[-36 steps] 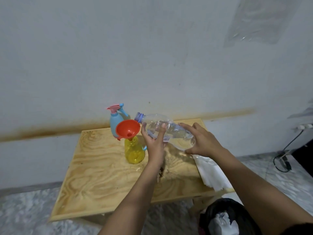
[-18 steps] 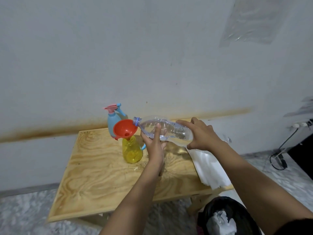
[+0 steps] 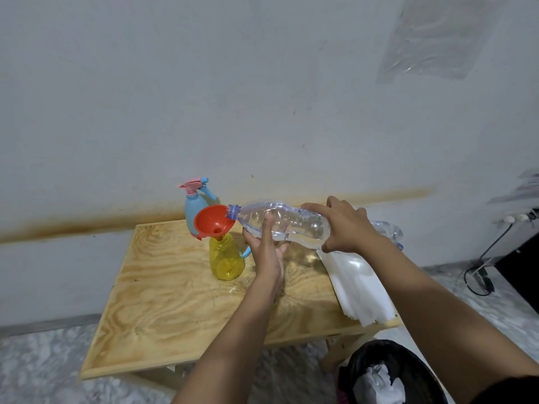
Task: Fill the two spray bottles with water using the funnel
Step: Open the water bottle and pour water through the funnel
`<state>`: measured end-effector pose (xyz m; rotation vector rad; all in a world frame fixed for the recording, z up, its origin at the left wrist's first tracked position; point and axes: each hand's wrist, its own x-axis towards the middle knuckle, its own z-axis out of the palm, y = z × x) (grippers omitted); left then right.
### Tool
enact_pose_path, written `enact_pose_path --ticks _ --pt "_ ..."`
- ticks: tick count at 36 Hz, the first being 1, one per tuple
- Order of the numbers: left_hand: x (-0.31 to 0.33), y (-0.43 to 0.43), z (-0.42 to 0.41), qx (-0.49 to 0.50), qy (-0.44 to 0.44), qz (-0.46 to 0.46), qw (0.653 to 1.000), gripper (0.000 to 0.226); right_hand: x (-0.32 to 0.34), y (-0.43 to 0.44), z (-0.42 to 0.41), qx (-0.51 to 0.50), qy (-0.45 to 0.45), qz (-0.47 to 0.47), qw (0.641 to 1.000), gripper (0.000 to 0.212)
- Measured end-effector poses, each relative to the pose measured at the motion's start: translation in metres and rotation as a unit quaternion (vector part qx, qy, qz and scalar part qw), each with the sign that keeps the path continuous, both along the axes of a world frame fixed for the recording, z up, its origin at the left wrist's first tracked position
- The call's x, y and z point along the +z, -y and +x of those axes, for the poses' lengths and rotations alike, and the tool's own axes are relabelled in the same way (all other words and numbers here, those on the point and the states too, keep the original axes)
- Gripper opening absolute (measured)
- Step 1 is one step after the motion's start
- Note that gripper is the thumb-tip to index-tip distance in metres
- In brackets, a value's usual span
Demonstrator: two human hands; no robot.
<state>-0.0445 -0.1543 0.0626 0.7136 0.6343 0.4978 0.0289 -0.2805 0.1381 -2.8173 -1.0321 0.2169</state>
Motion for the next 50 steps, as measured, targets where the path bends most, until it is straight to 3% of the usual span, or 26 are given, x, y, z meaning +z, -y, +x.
enact_pose_path --ticks 11,17,33,43,47,50 --pt "-0.001 0.002 0.006 0.009 0.01 -0.01 1.0 0.076 0.011 0.002 0.0 0.001 0.011 -0.016 1.0 0.092" --pt "0.0 0.005 0.006 0.009 0.013 -0.016 1.0 0.085 0.014 0.001 0.0 0.006 0.017 -0.028 0.999 0.092" --pt "0.001 0.01 0.004 0.02 0.019 -0.051 0.998 0.081 0.016 0.004 -0.003 0.006 0.018 -0.039 0.999 0.09" --pt "0.003 0.005 -0.005 0.012 0.011 -0.011 1.0 0.084 0.002 0.008 -0.009 -0.015 -0.013 0.003 1.0 0.093" --pt "0.004 0.0 -0.01 -0.015 -0.001 0.034 0.999 0.106 -0.008 0.009 -0.013 -0.022 -0.031 0.033 0.999 0.095" --pt "0.008 -0.004 -0.011 -0.03 -0.009 0.078 0.996 0.103 -0.018 0.011 -0.015 -0.029 -0.038 0.069 0.996 0.096"
